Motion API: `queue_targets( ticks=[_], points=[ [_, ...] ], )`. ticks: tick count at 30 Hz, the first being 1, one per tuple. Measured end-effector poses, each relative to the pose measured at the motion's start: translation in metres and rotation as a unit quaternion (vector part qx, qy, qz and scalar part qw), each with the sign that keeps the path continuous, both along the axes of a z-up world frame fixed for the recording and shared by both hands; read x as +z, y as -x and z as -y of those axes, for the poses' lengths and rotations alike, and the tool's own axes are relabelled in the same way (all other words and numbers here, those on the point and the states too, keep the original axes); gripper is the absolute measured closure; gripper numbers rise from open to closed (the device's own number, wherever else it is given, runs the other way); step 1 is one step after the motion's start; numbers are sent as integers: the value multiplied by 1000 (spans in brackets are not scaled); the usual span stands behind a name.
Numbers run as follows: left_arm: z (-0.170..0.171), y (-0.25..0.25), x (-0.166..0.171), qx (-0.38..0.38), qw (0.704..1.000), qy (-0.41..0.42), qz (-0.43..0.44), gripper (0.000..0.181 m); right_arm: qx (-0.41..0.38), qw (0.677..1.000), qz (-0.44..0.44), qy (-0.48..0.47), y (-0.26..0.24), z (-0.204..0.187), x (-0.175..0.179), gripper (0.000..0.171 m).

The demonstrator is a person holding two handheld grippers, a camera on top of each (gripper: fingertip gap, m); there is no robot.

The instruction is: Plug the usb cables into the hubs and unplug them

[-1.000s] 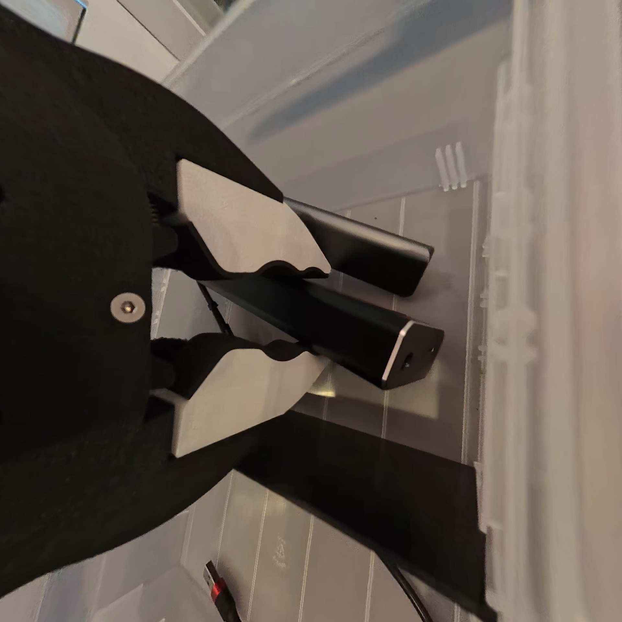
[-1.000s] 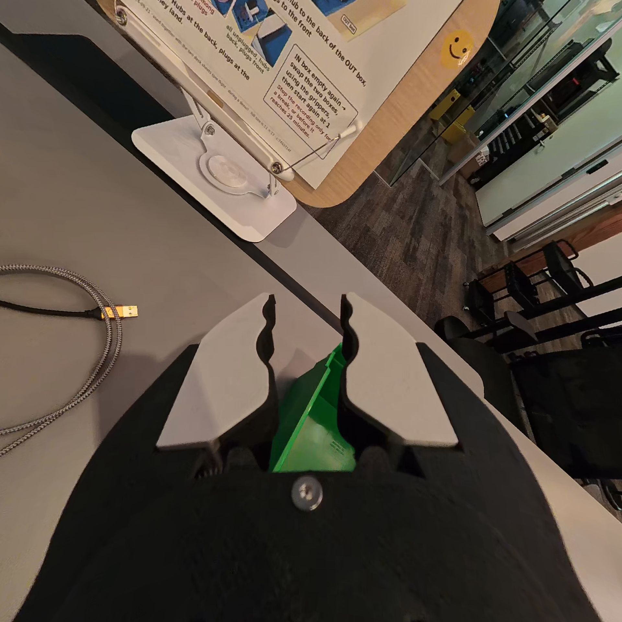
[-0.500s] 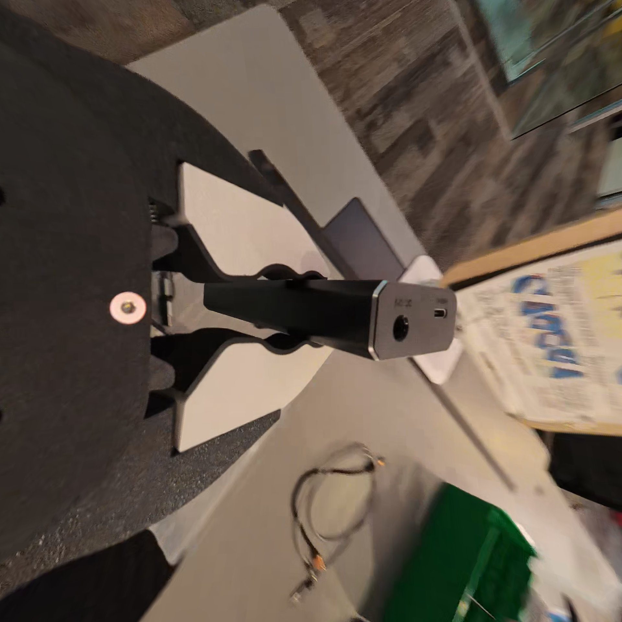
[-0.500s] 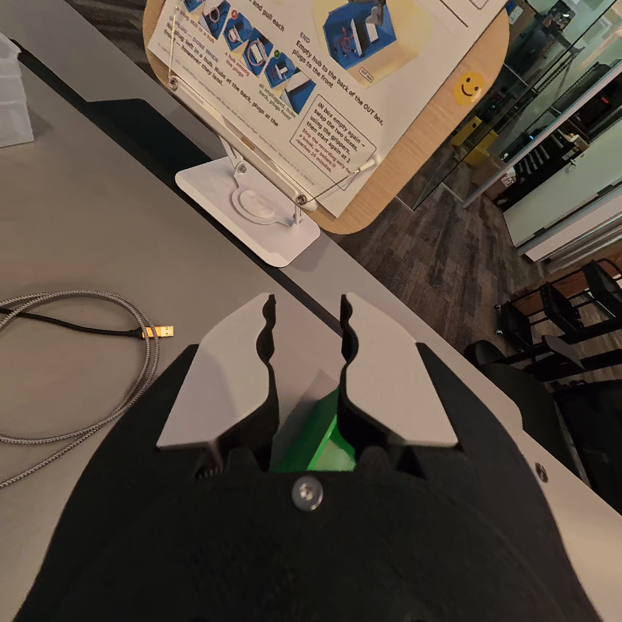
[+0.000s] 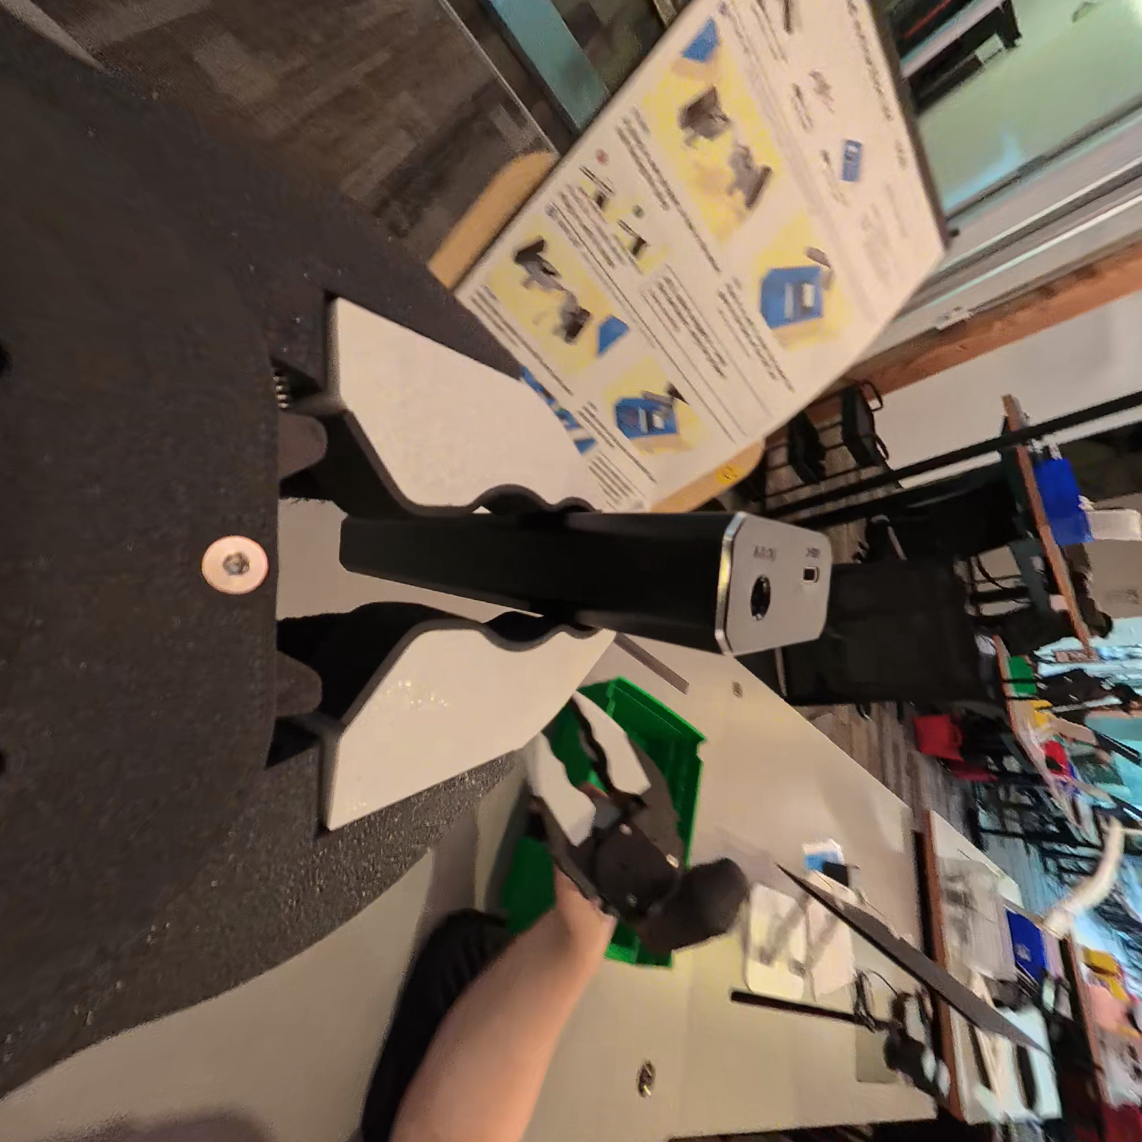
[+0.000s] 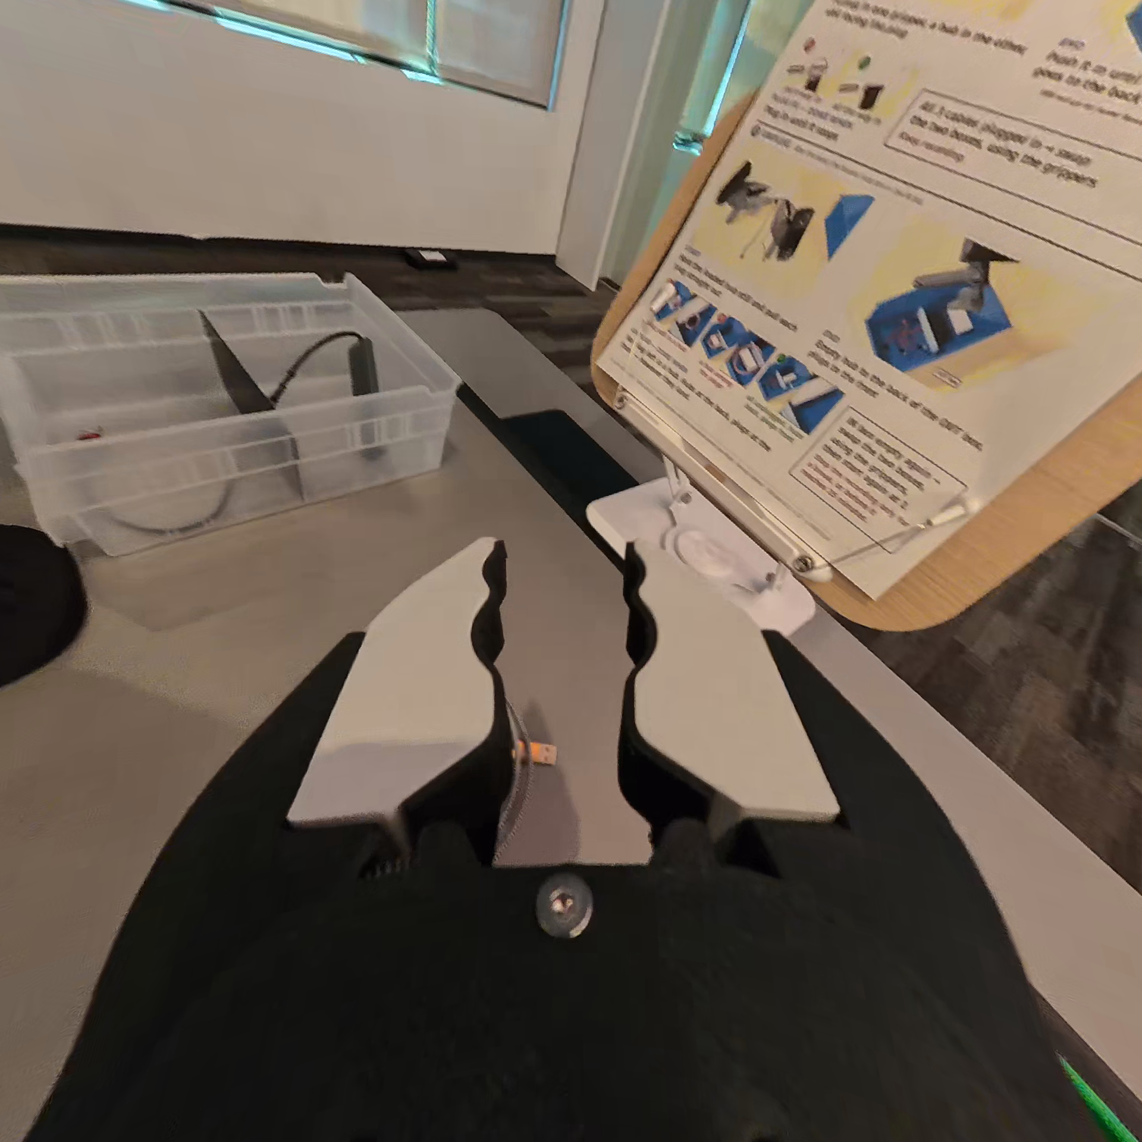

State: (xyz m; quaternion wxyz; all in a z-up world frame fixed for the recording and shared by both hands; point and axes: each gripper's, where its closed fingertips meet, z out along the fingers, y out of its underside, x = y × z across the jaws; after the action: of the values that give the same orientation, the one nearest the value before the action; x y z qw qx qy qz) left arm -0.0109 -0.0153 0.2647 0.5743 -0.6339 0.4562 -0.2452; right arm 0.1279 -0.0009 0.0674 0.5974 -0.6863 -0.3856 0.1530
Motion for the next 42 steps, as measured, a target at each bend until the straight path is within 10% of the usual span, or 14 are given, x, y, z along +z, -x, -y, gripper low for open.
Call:
queue_targets(
  ticks=[8,14,22,42],
  points=[
    [44,-100,-46,-159,970,162,81,154,171,968,-181,-29,33,48,52,120],
    [-7,-90,-138,-47,974,178,132,154,127,991,16,48,16,25,-22,114],
    [-74,-63,-258,88,986,115,87,154,67,994,-23,78,-16,6,-18,121],
    [-87,-46,-314,93,983,126,98,153,-19,993,21,117,-30,-14,-39,122]
  ],
)
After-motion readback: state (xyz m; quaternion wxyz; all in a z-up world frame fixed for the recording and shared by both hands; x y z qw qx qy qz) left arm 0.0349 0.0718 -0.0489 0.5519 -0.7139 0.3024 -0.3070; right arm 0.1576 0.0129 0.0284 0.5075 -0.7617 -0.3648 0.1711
